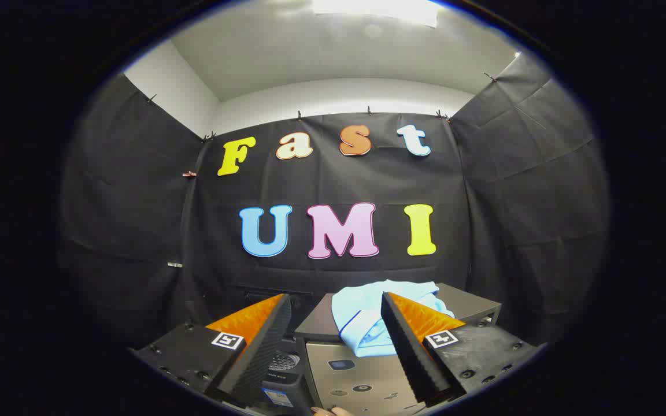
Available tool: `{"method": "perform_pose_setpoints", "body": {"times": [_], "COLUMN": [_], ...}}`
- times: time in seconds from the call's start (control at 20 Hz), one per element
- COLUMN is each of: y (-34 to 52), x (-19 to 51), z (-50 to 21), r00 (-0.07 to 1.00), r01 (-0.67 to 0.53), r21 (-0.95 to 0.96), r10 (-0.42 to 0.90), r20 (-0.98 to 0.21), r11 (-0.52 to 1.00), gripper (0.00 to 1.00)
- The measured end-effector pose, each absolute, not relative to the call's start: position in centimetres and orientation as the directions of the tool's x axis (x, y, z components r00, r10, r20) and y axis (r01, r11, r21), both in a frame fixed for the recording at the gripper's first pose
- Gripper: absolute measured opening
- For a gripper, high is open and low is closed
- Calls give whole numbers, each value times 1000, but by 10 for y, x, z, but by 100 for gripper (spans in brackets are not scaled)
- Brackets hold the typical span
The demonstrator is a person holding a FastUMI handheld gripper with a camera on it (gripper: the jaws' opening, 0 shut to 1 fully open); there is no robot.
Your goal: Put the clothes into the washing machine and then close the washing machine lid.
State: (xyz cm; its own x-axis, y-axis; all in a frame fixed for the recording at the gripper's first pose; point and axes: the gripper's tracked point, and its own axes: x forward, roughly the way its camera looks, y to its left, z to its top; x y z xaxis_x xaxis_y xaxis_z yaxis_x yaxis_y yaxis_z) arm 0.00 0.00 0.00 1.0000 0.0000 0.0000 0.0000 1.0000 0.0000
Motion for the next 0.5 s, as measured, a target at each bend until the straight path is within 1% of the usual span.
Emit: {"method": "perform_pose_setpoints", "body": {"times": [0.5], "y": [-13], "x": [-7], "z": [-2], "r00": [999], "r01": [31], "r21": [-12], "r10": [-32], "r20": [-16], "r11": [999], "gripper": [98]}}
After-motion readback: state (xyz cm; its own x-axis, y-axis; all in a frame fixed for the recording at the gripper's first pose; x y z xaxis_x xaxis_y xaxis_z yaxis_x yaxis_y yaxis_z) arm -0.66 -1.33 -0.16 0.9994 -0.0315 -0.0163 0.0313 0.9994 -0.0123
